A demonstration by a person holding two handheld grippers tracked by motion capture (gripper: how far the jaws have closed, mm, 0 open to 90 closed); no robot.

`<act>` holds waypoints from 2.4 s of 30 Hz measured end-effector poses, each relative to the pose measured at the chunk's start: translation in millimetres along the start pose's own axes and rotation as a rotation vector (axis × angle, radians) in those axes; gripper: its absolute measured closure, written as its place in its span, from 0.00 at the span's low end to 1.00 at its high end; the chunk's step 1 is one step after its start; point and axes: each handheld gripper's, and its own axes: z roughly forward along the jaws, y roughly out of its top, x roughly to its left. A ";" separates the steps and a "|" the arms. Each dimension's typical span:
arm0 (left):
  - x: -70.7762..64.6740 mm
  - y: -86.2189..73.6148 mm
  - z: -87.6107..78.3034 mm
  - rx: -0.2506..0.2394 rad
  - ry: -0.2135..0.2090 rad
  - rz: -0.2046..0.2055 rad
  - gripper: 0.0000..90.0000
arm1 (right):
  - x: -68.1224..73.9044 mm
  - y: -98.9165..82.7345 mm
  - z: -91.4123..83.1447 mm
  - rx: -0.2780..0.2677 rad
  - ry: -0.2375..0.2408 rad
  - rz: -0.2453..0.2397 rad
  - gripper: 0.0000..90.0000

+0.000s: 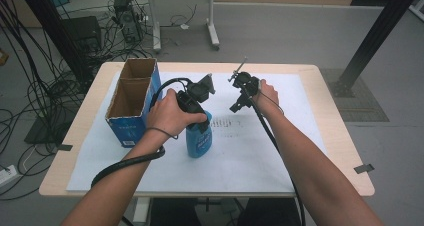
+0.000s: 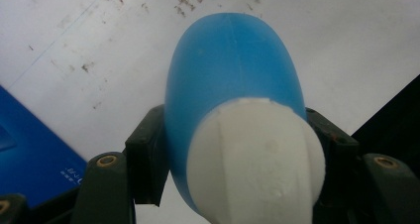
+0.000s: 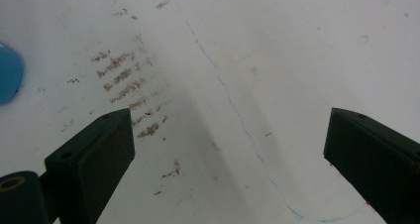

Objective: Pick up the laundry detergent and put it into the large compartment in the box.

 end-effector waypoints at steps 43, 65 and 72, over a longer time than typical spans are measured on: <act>-2.7 -1.7 0.0 -0.014 0.017 -0.004 0.42 | 0.2 0.5 -1.7 -0.001 -0.007 -0.003 0.06; -3.7 4.1 -31.8 -0.054 0.039 -0.010 0.42 | -1.3 -0.3 -5.7 -0.004 -0.020 -0.003 0.06; -7.9 9.6 -58.2 -0.078 0.039 -0.007 0.42 | 0.5 0.7 -7.9 -0.011 -0.022 -0.012 0.06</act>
